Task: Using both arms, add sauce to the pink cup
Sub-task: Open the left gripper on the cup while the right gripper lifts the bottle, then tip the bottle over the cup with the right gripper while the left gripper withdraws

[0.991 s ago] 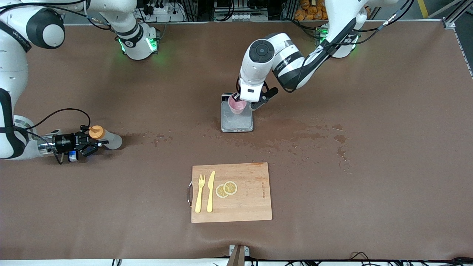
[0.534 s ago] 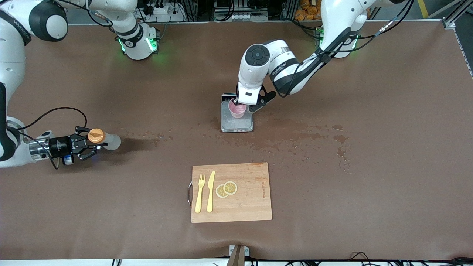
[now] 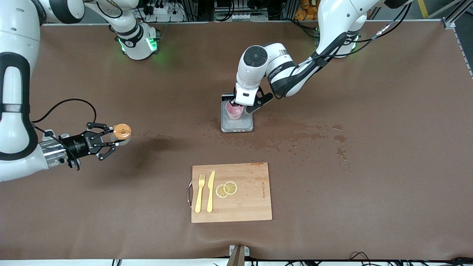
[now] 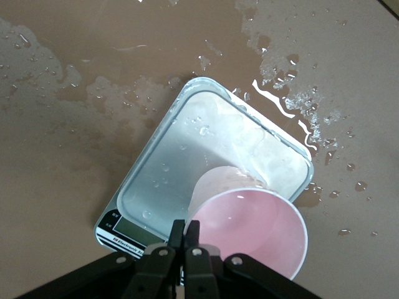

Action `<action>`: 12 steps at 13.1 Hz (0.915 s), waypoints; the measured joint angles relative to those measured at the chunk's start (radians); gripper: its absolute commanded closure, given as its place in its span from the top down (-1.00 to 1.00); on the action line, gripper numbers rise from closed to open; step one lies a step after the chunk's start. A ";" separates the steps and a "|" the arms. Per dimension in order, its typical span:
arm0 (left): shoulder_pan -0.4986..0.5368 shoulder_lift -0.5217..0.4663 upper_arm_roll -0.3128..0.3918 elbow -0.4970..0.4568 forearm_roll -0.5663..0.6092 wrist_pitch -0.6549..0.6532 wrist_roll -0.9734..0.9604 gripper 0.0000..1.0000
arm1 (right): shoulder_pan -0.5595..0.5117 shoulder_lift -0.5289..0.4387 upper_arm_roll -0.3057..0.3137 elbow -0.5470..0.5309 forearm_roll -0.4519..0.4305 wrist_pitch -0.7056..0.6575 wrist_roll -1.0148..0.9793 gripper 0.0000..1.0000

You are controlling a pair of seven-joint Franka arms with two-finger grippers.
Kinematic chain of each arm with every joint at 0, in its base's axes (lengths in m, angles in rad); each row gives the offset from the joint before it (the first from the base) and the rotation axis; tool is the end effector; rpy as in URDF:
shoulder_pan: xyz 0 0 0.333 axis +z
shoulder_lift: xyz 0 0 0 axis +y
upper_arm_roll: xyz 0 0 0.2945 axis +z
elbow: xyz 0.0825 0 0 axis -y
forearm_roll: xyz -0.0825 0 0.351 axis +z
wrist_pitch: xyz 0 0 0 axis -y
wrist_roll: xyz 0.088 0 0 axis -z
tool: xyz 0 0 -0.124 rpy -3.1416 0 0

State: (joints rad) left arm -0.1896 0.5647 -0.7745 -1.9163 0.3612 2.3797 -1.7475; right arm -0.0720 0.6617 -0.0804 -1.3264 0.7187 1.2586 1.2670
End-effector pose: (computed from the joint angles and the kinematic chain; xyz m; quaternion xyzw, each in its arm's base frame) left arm 0.3670 -0.4745 0.2646 0.9492 0.3054 -0.0504 0.0575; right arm 0.6053 0.0136 0.3257 -0.6578 0.5900 0.4575 0.0998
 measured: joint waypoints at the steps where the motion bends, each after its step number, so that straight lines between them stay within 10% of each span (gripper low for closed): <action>1: 0.000 0.000 0.000 0.000 0.009 0.001 0.000 -0.39 | 0.013 0.000 -0.001 0.006 -0.010 0.000 0.030 -0.22; 3: 0.001 0.001 0.002 0.002 0.032 0.002 0.000 0.99 | 0.036 0.000 -0.002 0.010 -0.023 0.002 0.084 -0.22; 12: 0.072 -0.114 -0.003 0.045 0.046 -0.090 0.039 1.00 | 0.215 -0.005 -0.003 0.074 -0.154 0.064 0.327 -0.22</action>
State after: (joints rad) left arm -0.1179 0.4504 -0.7772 -1.8709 0.4070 2.2893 -1.7083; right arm 0.1430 0.6562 -0.0833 -1.2524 0.5650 1.3227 1.5943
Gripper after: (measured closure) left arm 0.018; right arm 0.608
